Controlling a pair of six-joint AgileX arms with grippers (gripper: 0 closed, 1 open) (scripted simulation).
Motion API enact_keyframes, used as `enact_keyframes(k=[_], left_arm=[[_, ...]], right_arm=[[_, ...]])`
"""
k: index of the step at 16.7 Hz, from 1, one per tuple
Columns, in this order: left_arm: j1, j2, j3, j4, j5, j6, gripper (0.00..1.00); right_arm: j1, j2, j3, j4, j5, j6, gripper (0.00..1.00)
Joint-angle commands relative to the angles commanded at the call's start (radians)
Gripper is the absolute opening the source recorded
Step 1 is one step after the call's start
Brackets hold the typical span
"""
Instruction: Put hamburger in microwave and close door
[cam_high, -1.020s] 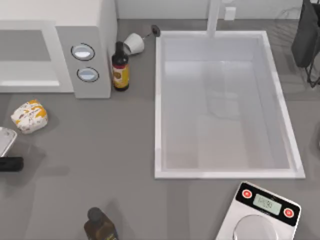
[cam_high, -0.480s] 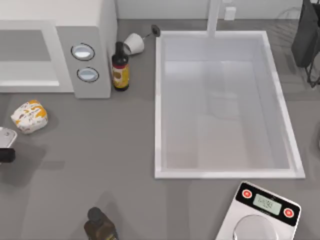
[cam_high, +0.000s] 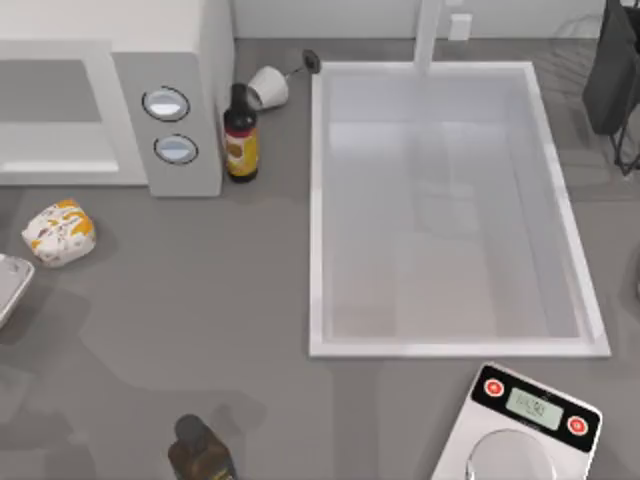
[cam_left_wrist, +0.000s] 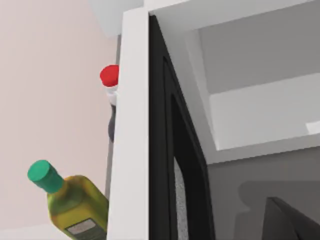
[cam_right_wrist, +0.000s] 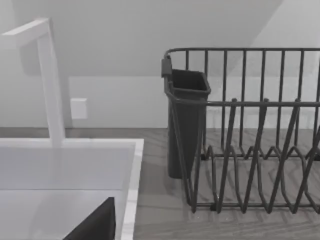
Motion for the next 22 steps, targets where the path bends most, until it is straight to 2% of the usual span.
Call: enact_keyframes(k=[5,9,12,18,22], left_arm=[[0.300,0.429,0.402,-0.316,0.171,0.230,0.00],[0.432,0.616,0.587,-0.516,0.235,0.340,0.00],[0.472,0.655,0.639,-0.583,0.253,0.373,0.00],[0.470,0.654,0.636,-0.581,0.251,0.375,0.00],[0.472,0.691,0.558,-0.471,0.253,0.376,0.00]], right_arm=[[0.000,0.000,0.000,0.000,0.000,0.000,1.00],[0.000,0.000,0.000,0.000,0.000,0.000,1.00],[0.000,0.000,0.000,0.000,0.000,0.000,1.00],[0.000,0.000,0.000,0.000,0.000,0.000,1.00],[0.000,0.000,0.000,0.000,0.000,0.000,1.00]])
